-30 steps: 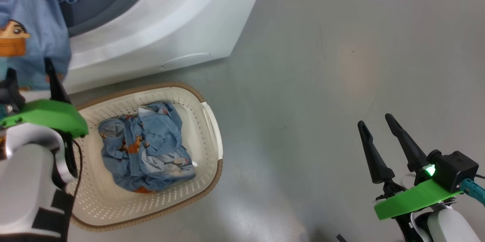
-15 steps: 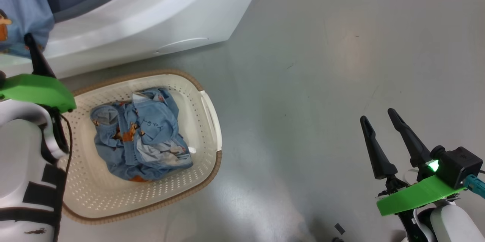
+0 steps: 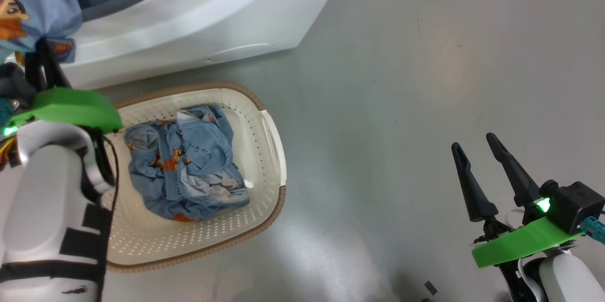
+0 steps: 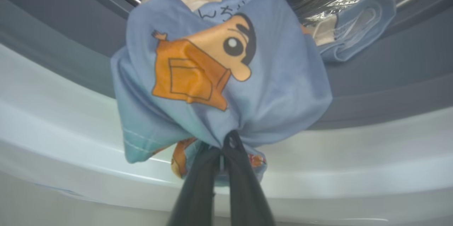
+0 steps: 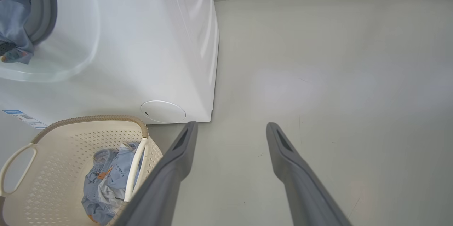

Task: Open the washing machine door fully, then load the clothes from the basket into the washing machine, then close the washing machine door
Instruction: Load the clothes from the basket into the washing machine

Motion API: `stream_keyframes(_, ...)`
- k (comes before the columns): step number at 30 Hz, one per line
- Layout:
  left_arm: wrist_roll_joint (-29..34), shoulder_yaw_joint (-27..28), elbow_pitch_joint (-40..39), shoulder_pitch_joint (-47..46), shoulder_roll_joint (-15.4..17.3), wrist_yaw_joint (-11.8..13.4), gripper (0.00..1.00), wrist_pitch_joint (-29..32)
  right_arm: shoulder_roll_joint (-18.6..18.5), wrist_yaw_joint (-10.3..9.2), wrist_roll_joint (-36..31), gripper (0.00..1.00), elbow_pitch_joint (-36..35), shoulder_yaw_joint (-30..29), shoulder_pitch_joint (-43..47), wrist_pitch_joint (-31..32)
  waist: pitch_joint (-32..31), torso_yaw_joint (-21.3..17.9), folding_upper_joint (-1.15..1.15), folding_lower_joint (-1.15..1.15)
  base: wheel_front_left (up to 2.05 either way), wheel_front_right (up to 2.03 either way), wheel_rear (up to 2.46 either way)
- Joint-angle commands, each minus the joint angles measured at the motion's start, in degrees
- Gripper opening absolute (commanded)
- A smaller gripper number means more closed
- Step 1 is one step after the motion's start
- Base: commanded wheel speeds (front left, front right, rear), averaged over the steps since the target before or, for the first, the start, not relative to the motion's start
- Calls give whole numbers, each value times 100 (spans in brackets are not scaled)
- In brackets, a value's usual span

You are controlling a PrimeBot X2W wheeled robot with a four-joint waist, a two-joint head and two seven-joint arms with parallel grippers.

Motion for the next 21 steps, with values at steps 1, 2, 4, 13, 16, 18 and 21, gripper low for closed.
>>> stream_keyframes(1,131,133,-458,0,110,-28,0,-103,-111,9,68,100,-110,107,77,-43,-66,78,0,0,0,0,0)
stream_keyframes(2,154,95,-562,29,63,-60,0,-103,-117,9,64,100,-113,119,81,-43,-82,97,0,0,0,0,0)
stream_keyframes(4,211,2,-759,57,-1,-112,0,-103,-128,9,57,100,-130,145,85,-43,-117,131,0,0,0,0,0)
stream_keyframes(13,372,-116,-877,-308,198,-119,0,83,-106,9,68,100,-146,357,80,-43,-193,-30,0,0,0,0,0)
stream_keyframes(16,451,-144,-620,-580,337,-130,0,149,-73,9,91,100,-114,398,91,-43,-195,-182,0,0,0,0,0)
stream_keyframes(18,496,-155,-423,-790,432,-150,0,153,-55,9,102,100,-84,413,117,-43,-188,-279,0,0,0,0,0)
stream_keyframes(21,540,-148,-78,-1104,554,-177,0,118,-44,9,114,100,-36,447,171,-43,-189,-400,0,0,0,0,0)
